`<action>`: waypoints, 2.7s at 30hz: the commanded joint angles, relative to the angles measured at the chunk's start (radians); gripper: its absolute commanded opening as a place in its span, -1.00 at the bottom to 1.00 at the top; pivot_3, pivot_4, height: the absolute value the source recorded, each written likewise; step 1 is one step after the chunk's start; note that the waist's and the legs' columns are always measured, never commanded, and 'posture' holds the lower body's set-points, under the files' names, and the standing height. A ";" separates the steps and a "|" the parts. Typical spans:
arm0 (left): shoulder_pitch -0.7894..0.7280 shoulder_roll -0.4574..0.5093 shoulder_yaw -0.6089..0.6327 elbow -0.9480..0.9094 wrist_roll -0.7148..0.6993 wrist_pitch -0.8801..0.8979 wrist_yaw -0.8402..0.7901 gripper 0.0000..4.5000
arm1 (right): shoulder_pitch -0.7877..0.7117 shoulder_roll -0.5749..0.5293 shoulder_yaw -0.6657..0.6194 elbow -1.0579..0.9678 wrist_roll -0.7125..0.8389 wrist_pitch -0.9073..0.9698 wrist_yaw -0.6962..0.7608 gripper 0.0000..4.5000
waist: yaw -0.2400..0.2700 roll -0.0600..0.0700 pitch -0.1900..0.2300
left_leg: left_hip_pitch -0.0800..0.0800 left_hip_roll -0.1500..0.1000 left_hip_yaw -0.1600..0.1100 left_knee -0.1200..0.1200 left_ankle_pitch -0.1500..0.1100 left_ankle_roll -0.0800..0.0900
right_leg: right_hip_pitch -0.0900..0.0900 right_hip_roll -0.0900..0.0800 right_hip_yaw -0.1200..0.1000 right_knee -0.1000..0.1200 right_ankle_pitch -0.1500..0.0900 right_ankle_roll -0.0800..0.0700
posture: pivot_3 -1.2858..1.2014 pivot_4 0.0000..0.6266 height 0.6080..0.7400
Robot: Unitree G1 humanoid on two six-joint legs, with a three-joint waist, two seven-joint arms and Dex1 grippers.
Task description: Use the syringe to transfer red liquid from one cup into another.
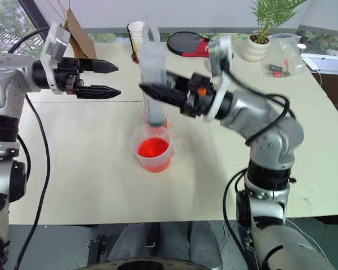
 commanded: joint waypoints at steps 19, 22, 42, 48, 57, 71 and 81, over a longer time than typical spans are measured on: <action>0.001 0.023 0.061 -0.276 -0.116 0.113 0.016 1.00 | 0.135 0.018 0.263 0.133 -0.237 -0.451 0.045 -0.39 | 0.001 0.000 0.000 | 0.005 0.002 -0.001 0.000 0.001 -0.002 | 0.003 0.002 0.001 0.000 0.000 0.000 | 0.03 -0.52 1.00; 0.008 0.005 0.041 -0.262 -0.090 0.072 0.025 1.00 | 0.137 0.023 0.274 0.147 -0.243 -0.465 0.047 -0.39 | 0.001 0.000 0.000 | 0.006 0.002 -0.001 0.000 0.001 -0.002 | 0.003 0.002 0.001 0.000 0.000 0.000 | 0.03 -0.52 1.00; 0.088 -0.098 -0.010 -0.326 -0.071 0.015 0.051 -0.90 | 0.192 0.040 0.345 0.134 -0.306 -0.512 0.033 -0.39 | 0.002 0.000 0.000 | 0.007 0.002 -0.001 0.000 0.001 -0.002 | 0.004 0.002 0.002 0.000 0.000 0.000 | 0.03 -0.52 1.00; 0.056 -0.130 0.039 -0.341 -0.135 0.083 0.098 -0.99 | 0.201 0.046 0.360 0.138 -0.318 -0.522 0.032 -0.39 | 0.002 0.000 0.000 | 0.007 0.002 -0.001 0.000 0.001 -0.002 | 0.004 0.002 0.002 0.000 0.000 0.000 | 0.03 -0.52 1.00; -0.021 -0.119 0.087 -0.283 -0.180 0.110 0.109 -0.99 | 0.216 0.040 0.382 0.140 -0.322 -0.534 0.039 -0.39 | 0.002 0.000 0.000 | 0.007 0.002 -0.001 0.000 0.001 -0.002 | 0.004 0.002 0.002 0.000 0.000 0.000 | 0.03 -0.52 1.00; -0.060 -0.105 0.104 -0.228 -0.208 0.102 0.103 -0.99 | 0.241 0.039 0.402 0.133 -0.320 -0.528 0.040 -0.39 | 0.002 0.000 0.000 | 0.007 0.002 -0.001 0.000 0.001 -0.002 | 0.004 0.002 0.002 0.000 0.000 0.000 | 0.03 -0.52 1.00; 0.011 -0.045 0.053 -0.275 -0.200 0.112 0.036 -0.61 | 0.206 0.038 0.326 0.098 -0.262 -0.471 0.003 -0.39 | -0.002 0.000 0.000 | 0.007 0.002 -0.001 0.000 0.001 -0.002 | 0.004 0.003 0.002 0.000 0.000 0.000 | 0.03 -0.52 1.00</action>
